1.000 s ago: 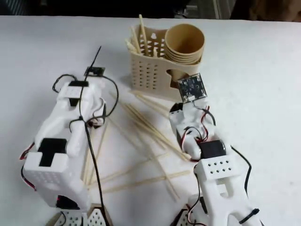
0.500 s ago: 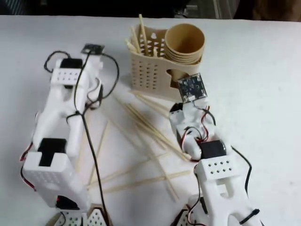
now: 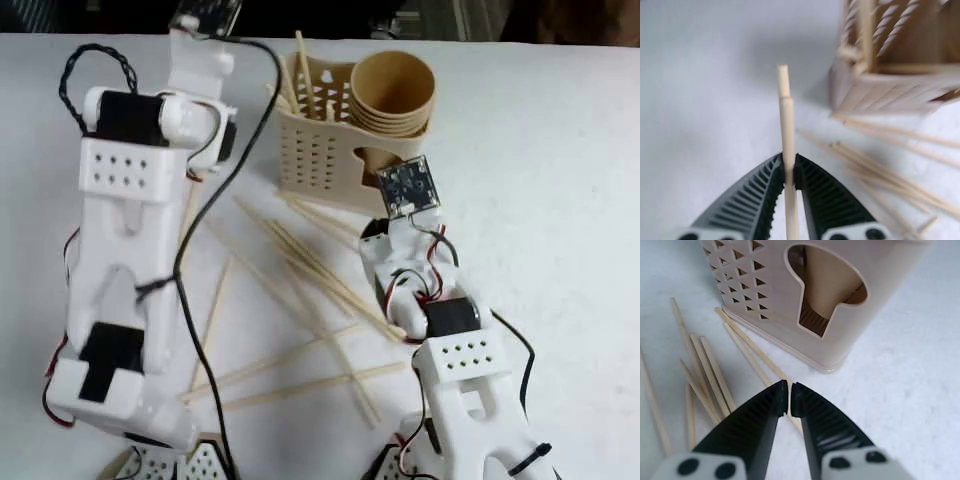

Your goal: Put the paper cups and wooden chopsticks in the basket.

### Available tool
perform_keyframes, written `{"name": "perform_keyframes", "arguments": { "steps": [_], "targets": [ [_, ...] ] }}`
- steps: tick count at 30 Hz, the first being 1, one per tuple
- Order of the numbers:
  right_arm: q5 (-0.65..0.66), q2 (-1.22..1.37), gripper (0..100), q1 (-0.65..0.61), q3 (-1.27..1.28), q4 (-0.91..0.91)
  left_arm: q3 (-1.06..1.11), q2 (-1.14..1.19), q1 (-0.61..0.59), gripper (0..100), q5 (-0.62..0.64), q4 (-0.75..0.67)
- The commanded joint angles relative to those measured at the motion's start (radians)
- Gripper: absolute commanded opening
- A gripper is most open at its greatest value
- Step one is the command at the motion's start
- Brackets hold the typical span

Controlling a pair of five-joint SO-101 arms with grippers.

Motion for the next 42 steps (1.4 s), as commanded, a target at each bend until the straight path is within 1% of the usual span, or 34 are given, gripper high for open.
{"name": "perform_keyframes", "arguments": {
  "steps": [1,6,10,17,23,33,35,39,42],
  "targets": [
    [0.0,-0.033,2.2,0.01,-0.005,-0.021,-0.181,-0.082,0.084,2,-0.009,0.005],
    [-0.002,-0.035,2.2,0.016,-0.003,-0.021,-0.331,-0.081,0.153,2,-0.009,-0.032],
    [-0.006,-0.036,2.2,0.038,-0.003,-0.021,-0.407,-0.081,0.185,2,-0.009,-0.133],
    [-0.008,-0.036,2.2,0.038,-0.003,-0.021,-0.411,-0.077,0.243,2,-0.009,-0.381],
    [-0.009,-0.036,2.2,0.038,-0.003,-0.021,-0.41,-0.071,0.254,2,-0.009,-0.574],
    [-0.006,-0.036,2.2,0.036,-0.003,-0.021,-0.413,0.137,0.246,2,-0.002,-0.827],
    [-0.006,-0.036,2.2,0.036,-0.003,-0.021,-0.411,0.179,0.248,2,0.003,-0.856],
    [-0.003,-0.038,2.2,0.036,-0.003,-0.021,-0.413,0.257,0.245,3,0.081,-0.876],
    [-0.003,-0.038,2.2,0.036,-0.003,-0.022,-0.411,0.294,0.231,5,0.074,-0.838]
  ]
}}
